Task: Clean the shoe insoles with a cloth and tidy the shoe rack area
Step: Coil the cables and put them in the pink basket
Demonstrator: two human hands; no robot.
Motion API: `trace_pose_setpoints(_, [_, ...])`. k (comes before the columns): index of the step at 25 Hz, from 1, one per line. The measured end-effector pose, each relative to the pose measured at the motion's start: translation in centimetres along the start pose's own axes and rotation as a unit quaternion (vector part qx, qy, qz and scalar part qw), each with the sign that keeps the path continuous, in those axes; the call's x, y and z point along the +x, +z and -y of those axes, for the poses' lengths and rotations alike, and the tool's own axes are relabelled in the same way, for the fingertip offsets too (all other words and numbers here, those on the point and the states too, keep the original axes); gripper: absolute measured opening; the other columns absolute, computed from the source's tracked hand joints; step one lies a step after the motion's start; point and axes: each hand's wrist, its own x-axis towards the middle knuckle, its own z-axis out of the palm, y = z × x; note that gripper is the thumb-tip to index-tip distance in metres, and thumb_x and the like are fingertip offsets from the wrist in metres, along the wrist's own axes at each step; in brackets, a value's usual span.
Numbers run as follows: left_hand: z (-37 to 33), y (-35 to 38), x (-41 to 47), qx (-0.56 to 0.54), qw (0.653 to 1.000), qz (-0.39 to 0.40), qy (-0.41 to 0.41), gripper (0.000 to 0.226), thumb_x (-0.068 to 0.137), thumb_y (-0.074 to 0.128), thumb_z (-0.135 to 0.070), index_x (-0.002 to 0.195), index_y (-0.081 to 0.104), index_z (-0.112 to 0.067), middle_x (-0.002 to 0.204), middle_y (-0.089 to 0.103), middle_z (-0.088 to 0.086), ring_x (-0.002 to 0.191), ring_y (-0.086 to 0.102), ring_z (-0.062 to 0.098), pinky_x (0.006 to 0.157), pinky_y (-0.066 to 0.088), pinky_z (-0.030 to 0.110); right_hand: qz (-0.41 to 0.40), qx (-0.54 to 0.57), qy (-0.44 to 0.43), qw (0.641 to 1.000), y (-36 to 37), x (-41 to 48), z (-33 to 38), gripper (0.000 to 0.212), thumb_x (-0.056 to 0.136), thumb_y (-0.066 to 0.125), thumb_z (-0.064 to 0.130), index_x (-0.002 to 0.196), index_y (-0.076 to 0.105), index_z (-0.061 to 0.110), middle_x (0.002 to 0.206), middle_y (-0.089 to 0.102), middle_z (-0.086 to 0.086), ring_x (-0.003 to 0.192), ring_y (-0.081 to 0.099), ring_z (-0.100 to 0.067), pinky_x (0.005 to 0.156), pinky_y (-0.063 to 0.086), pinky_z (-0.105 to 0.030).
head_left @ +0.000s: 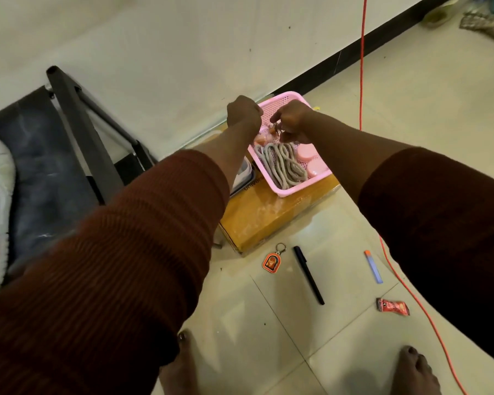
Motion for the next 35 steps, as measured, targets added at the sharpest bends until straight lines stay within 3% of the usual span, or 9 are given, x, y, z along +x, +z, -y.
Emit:
trace_pose_setpoints(3, [-0.5,-0.2,-4.6,-0.028,0.998,-0.002,0.051,0.023,0.092,0.05,-0.003,0.103,0.071,-0.004,0.111,0.067,0.012,0.101,0.062,0.022,0.083,0.044,0.021,-0.036,-0.074,-0.052,0.995,-1.7,-3.4,-0.1,0.031,0.088,0.05,-0.006,0.117,0.058,0.0,0.115,0.059,-0.018,0.091,0.06,-0.025,0.086,0.054,-0.038])
trace_pose_setpoints(7, [-1.6,1.7,-11.5,-0.088,0.992,0.011,0.087,0.026,0.095,0.044,-0.003,0.108,0.067,-0.003,0.109,0.067,0.012,0.095,0.06,0.022,0.081,0.04,0.017,-0.099,-0.063,-0.096,0.988,-4.0,-9.2,-3.2,0.025,0.082,0.06,-0.004,0.106,0.067,0.0,0.108,0.066,-0.018,0.096,0.063,-0.029,0.09,0.051,-0.042])
trace_pose_setpoints(10, [-2.1,4.4,-16.4,-0.097,0.987,0.053,0.117,0.023,0.093,0.047,-0.003,0.105,0.067,-0.002,0.103,0.067,0.016,0.091,0.06,0.028,0.077,0.046,0.031,-0.142,-0.013,-0.04,0.989,-5.0,-13.1,-8.3,0.016,0.078,0.059,-0.002,0.089,0.07,0.001,0.088,0.067,-0.014,0.081,0.061,-0.023,0.086,0.051,-0.04])
trace_pose_setpoints(12, [-1.6,6.8,-18.9,-0.06,0.985,0.088,0.138,0.021,0.093,0.05,-0.006,0.106,0.066,-0.003,0.105,0.067,0.015,0.097,0.06,0.028,0.084,0.047,0.036,-0.151,-0.029,0.011,0.988,-5.2,-14.7,-12.9,0.017,0.076,0.057,-0.005,0.086,0.069,0.002,0.091,0.067,-0.014,0.09,0.061,-0.026,0.088,0.05,-0.037])
trace_pose_setpoints(15, [0.6,10.9,-21.2,-0.004,0.984,0.142,0.104,0.022,0.095,0.05,-0.009,0.112,0.063,-0.008,0.111,0.065,0.011,0.102,0.06,0.025,0.091,0.049,0.036,-0.102,-0.122,0.086,0.984,-4.5,-16.2,-20.7,0.024,0.078,0.057,-0.009,0.097,0.068,-0.001,0.106,0.066,-0.017,0.104,0.059,-0.03,0.09,0.047,-0.034])
trace_pose_setpoints(20, [4.6,18.0,-24.3,0.079,0.964,0.253,0.02,0.021,0.095,0.052,-0.019,0.109,0.062,-0.007,0.113,0.063,0.014,0.105,0.061,0.03,0.085,0.05,0.034,0.007,-0.289,0.156,0.944,-0.9,-19.5,-31.6,0.023,0.081,0.056,-0.004,0.103,0.061,0.001,0.109,0.059,-0.017,0.103,0.056,-0.032,0.079,0.045,-0.031])
trace_pose_setpoints(24, [3.9,22.6,-26.6,0.126,0.949,0.288,-0.031,0.033,0.093,0.057,-0.031,0.113,0.059,-0.003,0.119,0.059,0.016,0.109,0.059,0.032,0.086,0.048,0.034,0.021,-0.385,0.113,0.916,1.8,-21.0,-35.7,0.024,0.086,0.049,0.005,0.108,0.055,0.011,0.109,0.051,-0.01,0.102,0.052,-0.029,0.078,0.047,-0.037])
trace_pose_setpoints(30, [2.2,26.6,-27.1,0.079,0.955,0.279,-0.06,0.043,0.083,0.07,-0.037,0.112,0.06,-0.008,0.119,0.059,0.012,0.11,0.059,0.03,0.086,0.047,0.033,-0.046,-0.398,0.041,0.915,2.4,-20.2,-38.4,0.02,0.087,0.053,0.012,0.106,0.058,0.007,0.1,0.057,-0.013,0.088,0.056,-0.031,0.07,0.047,-0.035])
trace_pose_setpoints(35, [2.4,27.8,-27.0,0.101,0.954,0.274,-0.061,0.036,0.083,0.071,-0.025,0.112,0.059,-0.006,0.118,0.061,0.012,0.11,0.06,0.028,0.089,0.048,0.031,-0.042,-0.403,0.019,0.914,2.0,-20.0,-39.1,0.022,0.088,0.051,0.013,0.109,0.056,0.007,0.099,0.058,-0.014,0.089,0.056,-0.034,0.074,0.043,-0.036])
